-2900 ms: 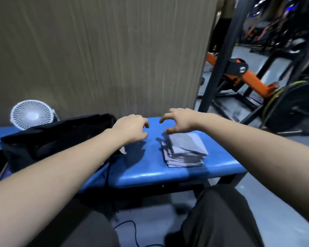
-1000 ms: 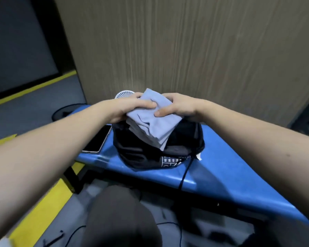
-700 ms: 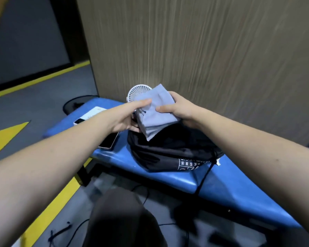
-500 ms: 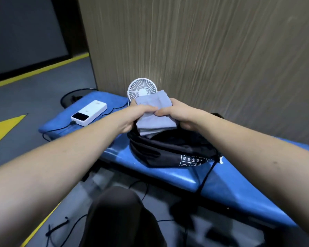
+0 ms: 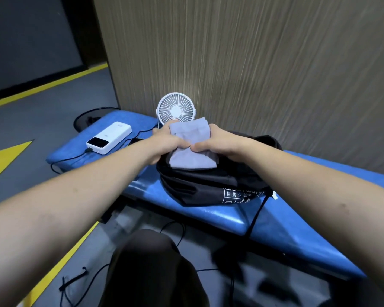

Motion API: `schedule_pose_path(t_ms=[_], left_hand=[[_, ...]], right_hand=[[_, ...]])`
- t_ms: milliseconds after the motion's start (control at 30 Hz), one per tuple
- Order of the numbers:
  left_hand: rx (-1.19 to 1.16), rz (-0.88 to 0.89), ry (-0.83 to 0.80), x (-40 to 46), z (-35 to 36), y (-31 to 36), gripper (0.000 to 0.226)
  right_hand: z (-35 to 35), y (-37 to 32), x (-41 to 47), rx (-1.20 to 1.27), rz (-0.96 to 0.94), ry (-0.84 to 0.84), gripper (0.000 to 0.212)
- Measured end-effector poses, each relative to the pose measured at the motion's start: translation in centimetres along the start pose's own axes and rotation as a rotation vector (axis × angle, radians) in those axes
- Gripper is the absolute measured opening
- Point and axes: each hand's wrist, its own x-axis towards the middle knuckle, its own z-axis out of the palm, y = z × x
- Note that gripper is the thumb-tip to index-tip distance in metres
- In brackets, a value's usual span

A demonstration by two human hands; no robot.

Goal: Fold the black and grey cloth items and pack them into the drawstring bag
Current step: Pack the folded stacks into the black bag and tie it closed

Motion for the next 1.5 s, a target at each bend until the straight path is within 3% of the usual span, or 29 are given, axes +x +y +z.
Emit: schedule_pose_path(t_ms=[167, 267, 433, 567, 733, 833, 900, 1000, 1100, 1267, 1333, 1433, 1500], left_hand=[[0.141, 0.034, -0.033, -0.4, 0.1, -0.1, 0.055], [0.21, 0.024, -0.045, -1.5, -0.1, 0.4, 0.053], [0.408, 0.014, -0.038, -1.2, -0.4, -0.2, 0.04], [0.587, 0.063, -0.019, -0.6, -0.3, -0.9, 0.044], [0.629, 0.059, -0.036, -0.7, 0.6, -1.3, 0.046], [0.631, 0.02, -0.071, -0.6, 0.9, -1.3, 0.035], [0.588, 0.042, -0.074, -0.4, 0.8, -1.3, 0.009], [0.529, 0.091, -0.16, -0.4, 0.2, -1.1, 0.009], [0.588, 0.12, -0.229, -1.0, -0.3, -0.9, 0.023], [0.853, 0.126, -0.223, -1.3, -1.9, -1.7, 0.056], [0.936, 0.162, -0.207, -1.6, -2.7, -1.8, 0.047], [1.104, 0.261, -0.213, -2.1, -3.8, -2.1, 0.016], [1.279, 0.251, -0.292, -2.6, -4.3, -2.3, 0.018]], right_hand=[[0.3, -1.4, -0.4, -0.243, 0.024, 0.108, 0.04], [-0.2, -1.0, -0.5, -0.437, 0.053, 0.013, 0.034], [-0.3, -0.6, -1.0, -0.76, 0.101, -0.152, 0.079], [-0.4, -0.5, -1.9, -1.022, 0.109, -0.149, 0.09], [-0.6, 0.4, -1.5, -0.984, 0.022, -0.144, 0.116], [-0.1, 1.1, -0.8, -0.894, -0.116, -0.002, 0.101], [0.6, 1.4, -0.5, -1.182, -0.294, 0.127, 0.082], [2.5, 1.7, 0.4, -1.302, -0.521, 0.115, 0.064], [3.6, 1.8, 1.3, -1.094, -0.378, -0.038, 0.052], [2.7, 1.4, 1.7, -1.249, -0.184, -0.169, 0.067], [2.5, 1.2, 1.9, -1.29, -0.135, -0.193, 0.07], [2.8, 0.7, 1.9, -1.31, -0.091, -0.196, 0.07], [3.3, 0.4, 1.8, -1.321, -0.107, -0.149, 0.072]])
